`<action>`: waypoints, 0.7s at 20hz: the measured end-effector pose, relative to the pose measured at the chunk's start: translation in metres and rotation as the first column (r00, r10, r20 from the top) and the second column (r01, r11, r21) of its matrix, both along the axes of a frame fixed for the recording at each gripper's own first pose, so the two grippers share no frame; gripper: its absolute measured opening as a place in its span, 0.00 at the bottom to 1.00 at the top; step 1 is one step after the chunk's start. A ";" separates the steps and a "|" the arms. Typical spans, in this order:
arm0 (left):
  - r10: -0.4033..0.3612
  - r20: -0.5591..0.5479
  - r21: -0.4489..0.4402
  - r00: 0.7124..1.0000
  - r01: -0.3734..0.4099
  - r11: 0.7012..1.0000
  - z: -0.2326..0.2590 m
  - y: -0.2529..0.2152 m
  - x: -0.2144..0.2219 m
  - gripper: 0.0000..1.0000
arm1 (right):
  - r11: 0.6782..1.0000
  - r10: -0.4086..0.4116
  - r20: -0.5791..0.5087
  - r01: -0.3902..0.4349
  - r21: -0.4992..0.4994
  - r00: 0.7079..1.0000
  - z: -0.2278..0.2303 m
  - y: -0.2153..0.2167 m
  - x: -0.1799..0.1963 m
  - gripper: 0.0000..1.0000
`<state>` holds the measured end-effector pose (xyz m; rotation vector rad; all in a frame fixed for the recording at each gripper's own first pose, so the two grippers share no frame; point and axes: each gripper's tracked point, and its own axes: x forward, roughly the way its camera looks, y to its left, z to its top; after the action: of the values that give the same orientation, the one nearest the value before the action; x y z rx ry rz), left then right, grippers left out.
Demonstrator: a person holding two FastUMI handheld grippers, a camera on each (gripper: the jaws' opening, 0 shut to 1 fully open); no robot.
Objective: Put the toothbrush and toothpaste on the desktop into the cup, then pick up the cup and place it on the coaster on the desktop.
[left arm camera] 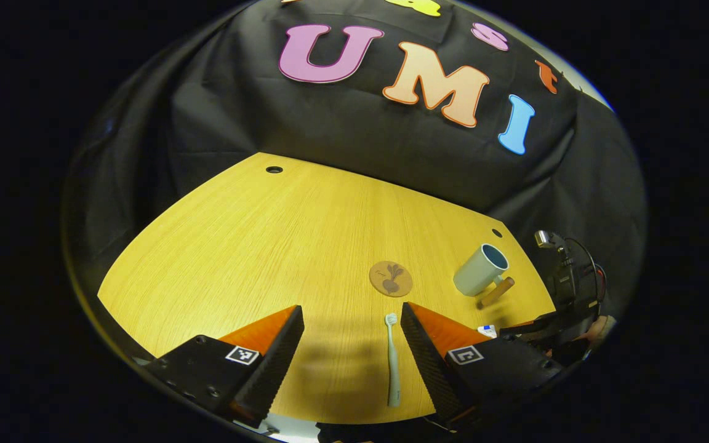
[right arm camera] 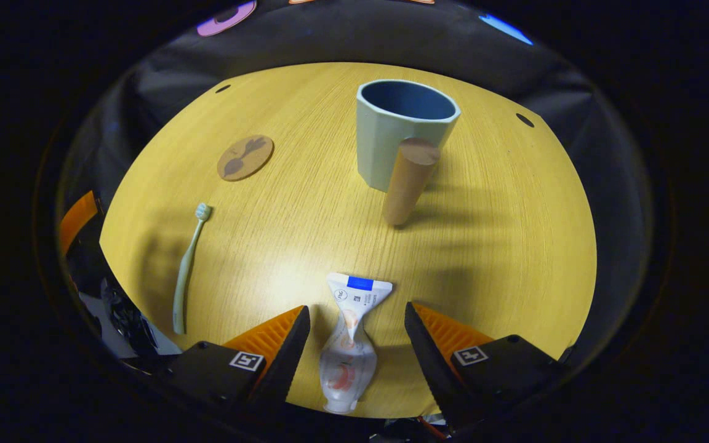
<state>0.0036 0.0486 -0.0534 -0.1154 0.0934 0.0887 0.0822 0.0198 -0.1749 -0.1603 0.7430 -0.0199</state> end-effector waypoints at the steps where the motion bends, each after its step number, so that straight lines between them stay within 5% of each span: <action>1: 0.000 -0.005 0.002 1.000 0.000 1.000 -0.003 0.000 0.000 0.95 | 1.000 0.004 -0.003 -0.004 -0.015 1.000 -0.002 0.000 0.001 0.96; 4: -0.008 -0.023 0.020 1.000 0.008 1.000 -0.008 -0.001 0.001 0.95 | 1.000 0.013 -0.024 -0.013 -0.016 1.000 -0.005 0.005 0.000 0.95; 6: -0.011 -0.030 0.031 1.000 0.012 0.999 -0.011 -0.003 0.001 0.95 | 1.000 -0.002 -0.015 0.001 -0.013 1.000 -0.005 0.005 0.007 0.82; 8: -0.025 -0.032 0.030 0.999 0.026 0.999 -0.011 -0.009 0.003 0.95 | 1.000 -0.010 -0.032 0.011 0.011 0.999 -0.007 0.006 0.004 0.82; 11: -0.042 -0.035 0.035 0.999 0.043 0.998 -0.013 -0.015 0.005 0.95 | 1.000 -0.010 -0.051 0.011 0.025 0.999 -0.007 0.007 0.004 0.68; 13: -0.045 -0.037 0.040 0.998 0.047 0.998 -0.013 -0.018 0.006 0.95 | 1.000 -0.013 -0.069 0.014 0.024 0.998 -0.006 0.007 0.003 0.70; 14: -0.047 -0.040 0.041 0.998 0.049 0.998 -0.013 -0.020 0.007 0.95 | 0.999 -0.020 -0.070 0.022 0.030 0.997 -0.006 0.004 0.005 0.60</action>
<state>0.0106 0.0290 -0.0659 -0.0697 0.1330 0.0450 0.0870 0.0233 -0.1810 -0.1241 0.8143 -0.0231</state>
